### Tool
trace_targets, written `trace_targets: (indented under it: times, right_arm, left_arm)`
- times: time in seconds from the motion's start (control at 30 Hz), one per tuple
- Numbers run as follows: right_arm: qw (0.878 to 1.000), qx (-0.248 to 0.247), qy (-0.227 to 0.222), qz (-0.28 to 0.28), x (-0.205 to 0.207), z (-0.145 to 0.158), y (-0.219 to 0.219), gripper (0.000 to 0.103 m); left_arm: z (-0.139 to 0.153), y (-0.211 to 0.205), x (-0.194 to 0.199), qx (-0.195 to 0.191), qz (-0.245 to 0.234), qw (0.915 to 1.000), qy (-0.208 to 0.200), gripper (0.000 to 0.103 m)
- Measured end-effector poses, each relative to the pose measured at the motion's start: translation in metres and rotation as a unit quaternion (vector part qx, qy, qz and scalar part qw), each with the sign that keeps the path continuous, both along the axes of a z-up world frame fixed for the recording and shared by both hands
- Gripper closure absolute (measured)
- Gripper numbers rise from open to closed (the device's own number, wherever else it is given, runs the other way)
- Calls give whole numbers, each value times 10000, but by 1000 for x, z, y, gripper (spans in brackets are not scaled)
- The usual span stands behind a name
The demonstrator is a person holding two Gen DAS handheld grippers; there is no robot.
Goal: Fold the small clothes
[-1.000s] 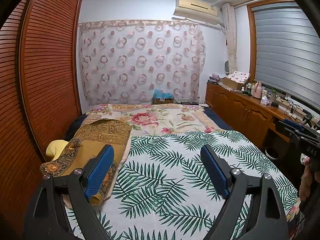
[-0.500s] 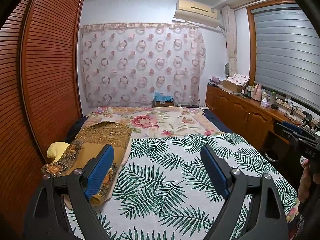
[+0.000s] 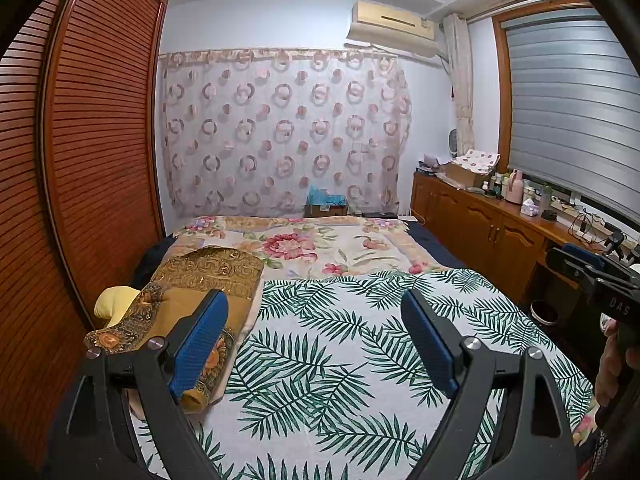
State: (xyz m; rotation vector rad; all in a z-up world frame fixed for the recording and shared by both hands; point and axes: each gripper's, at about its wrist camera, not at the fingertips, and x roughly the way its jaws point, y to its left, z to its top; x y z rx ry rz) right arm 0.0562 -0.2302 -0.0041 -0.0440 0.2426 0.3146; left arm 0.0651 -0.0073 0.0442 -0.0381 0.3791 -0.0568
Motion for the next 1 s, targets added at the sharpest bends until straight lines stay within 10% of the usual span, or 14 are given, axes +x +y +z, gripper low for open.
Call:
trace_targets:
  times: [1.0]
  right_arm:
    - [10000, 4, -11, 38, 1, 1, -6, 40]
  left_arm:
    - [-2, -1, 1, 5, 4, 10000, -13, 14]
